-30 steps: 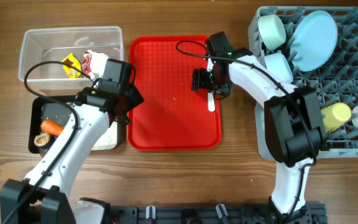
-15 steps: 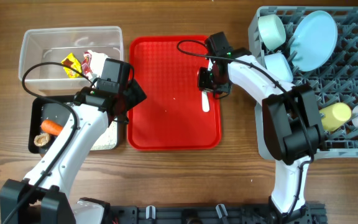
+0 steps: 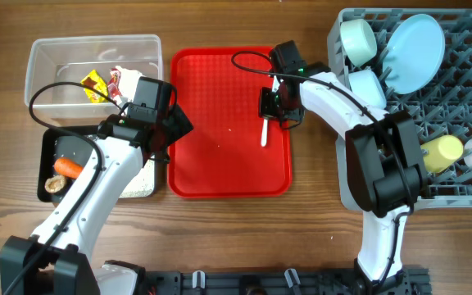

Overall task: Sort waste into correct bins and load items into the dishwasher rack
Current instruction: 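Reach the right gripper to the white spoon and grasp it, then carry the white spoon with the right gripper into the dish rack and release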

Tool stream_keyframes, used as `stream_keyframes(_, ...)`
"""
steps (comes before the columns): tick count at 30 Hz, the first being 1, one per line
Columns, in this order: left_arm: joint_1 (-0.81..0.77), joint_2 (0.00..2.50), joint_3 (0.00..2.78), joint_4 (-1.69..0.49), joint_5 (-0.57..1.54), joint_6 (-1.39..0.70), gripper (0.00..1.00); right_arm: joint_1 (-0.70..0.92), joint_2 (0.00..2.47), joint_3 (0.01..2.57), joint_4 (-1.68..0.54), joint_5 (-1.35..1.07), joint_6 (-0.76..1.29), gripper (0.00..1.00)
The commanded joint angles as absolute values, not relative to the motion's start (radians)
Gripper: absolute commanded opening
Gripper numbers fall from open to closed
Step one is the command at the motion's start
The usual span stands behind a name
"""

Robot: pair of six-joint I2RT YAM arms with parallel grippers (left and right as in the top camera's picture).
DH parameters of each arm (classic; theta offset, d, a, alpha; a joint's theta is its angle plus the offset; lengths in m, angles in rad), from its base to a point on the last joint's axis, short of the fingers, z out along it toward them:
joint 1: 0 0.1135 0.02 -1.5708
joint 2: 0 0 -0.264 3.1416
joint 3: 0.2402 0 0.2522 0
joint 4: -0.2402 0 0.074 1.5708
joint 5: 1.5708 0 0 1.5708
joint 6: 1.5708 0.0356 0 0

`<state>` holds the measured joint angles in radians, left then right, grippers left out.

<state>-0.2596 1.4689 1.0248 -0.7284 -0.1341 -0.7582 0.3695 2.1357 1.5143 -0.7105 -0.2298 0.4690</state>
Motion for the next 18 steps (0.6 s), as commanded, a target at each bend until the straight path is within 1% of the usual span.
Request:
stream_keyframes(1,-0.253,1.476,1.024,-0.729,-0.151,-0.767,1.00,0.355,2.088,1.494,-0.754,-0.262,0.417,0.04)
stream_keyframes(5,-0.253,1.476,1.025,-0.729,-0.151,-0.767,1.00,0.318,1.880,1.494,-0.846,-0.229,0.392,0.04)
stream_keyframes(10,-0.253,1.476,1.025,-0.729,-0.151,-0.767,1.00,0.222,1.595,1.494,-0.979,-0.092,0.393,0.04)
stream_keyframes(14,-0.253,1.476,1.024,-0.729,-0.151,-0.768,1.00,0.072,1.439,1.494,-1.105,0.076,0.437,0.04)
stream_keyframes(16,-0.253,1.476,1.024,-0.729,-0.151,-0.768,1.00,-0.024,1.420,1.494,-1.163,0.131,0.476,0.04)
stream_keyframes(18,-0.253,1.476,1.024,-0.729,-0.151,-0.767,1.00,-0.112,1.423,1.478,-1.190,0.134,0.505,0.04)
